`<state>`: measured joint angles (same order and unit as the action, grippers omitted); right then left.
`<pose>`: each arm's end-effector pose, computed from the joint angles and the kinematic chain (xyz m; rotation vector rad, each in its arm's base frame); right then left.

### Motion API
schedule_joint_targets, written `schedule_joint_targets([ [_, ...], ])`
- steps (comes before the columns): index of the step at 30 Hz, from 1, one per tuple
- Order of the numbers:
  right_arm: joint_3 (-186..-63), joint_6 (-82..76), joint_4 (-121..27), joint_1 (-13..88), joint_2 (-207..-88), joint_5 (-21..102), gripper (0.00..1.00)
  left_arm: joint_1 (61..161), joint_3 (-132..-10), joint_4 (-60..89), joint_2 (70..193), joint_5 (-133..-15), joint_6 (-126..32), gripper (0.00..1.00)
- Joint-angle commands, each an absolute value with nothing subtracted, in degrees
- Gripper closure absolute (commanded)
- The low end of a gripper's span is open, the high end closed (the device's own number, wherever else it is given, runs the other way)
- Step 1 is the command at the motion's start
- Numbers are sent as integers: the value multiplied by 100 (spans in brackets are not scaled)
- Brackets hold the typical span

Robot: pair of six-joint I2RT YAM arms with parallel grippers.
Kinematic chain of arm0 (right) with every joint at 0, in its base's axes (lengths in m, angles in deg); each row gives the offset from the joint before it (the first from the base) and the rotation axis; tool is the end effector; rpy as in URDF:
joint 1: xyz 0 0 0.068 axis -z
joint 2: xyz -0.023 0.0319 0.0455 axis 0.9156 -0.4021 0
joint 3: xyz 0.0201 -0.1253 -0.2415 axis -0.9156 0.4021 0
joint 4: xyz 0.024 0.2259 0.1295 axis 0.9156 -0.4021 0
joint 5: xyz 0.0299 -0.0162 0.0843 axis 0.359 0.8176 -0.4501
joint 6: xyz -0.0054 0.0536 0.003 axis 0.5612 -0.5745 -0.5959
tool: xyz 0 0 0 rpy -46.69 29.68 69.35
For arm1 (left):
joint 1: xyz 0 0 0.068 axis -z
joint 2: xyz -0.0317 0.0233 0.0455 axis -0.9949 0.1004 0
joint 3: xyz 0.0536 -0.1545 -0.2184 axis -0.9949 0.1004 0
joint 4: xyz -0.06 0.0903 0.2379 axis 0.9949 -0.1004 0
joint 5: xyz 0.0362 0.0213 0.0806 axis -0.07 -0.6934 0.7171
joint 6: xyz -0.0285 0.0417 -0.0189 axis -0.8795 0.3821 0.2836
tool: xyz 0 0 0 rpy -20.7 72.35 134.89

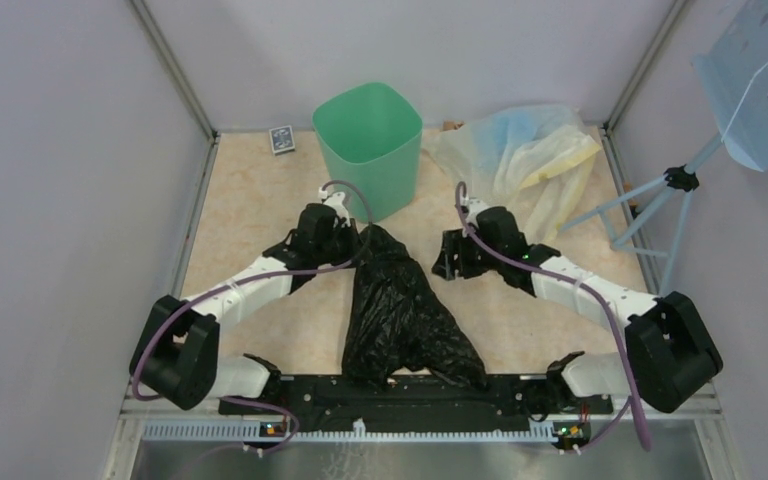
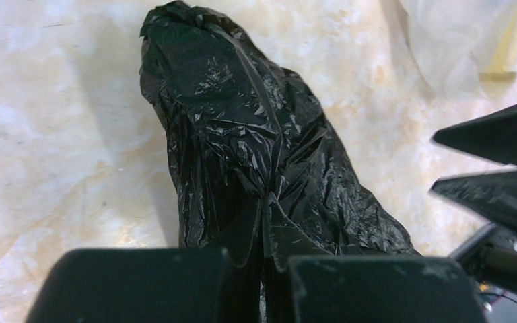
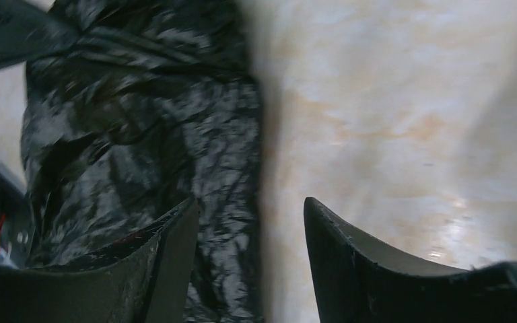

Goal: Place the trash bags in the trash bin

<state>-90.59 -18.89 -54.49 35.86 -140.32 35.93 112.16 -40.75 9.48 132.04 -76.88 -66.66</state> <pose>0.2278 0.1426 0.2146 -0.2717 2.3588 0.7118 0.2437 -0.1369 0.2143 0.0368 2.3281 -0.7593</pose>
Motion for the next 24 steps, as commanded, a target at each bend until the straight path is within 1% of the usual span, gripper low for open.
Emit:
schedule_joint_targets([
  [1,-9275,-1685,-5181,2963,-13991,3368,41,11229,-4361,1175,12962,-8623,-6822,100],
  [4,-9226,-1743,-4804,2761,-13830,3106,41,11236,-4409,1224,12781,-8965,-7191,100],
  [10,-9279,-1844,-4656,2665,-13607,3320,38,11233,-4353,1702,12238,-9581,-7362,100],
  [13,-9248,-2051,-4838,2697,-13331,4118,34,11229,-4434,1718,12069,-9919,-7180,100],
  [17,-9201,-2347,-5186,3003,-12997,5001,35,11236,-4426,1822,12022,-10420,-7044,100],
  [19,-9167,-2495,-5326,3244,-12890,5173,37,11233,-4324,2152,12053,-10873,-7134,100],
  [21,-9080,-2511,-5255,3462,-12749,4969,38,11228,-4175,2577,12046,-11222,-7286,100],
  [24,-8868,-2254,-4800,3578,-12532,4175,39,11236,-4061,2586,11960,-11198,-7102,100],
])
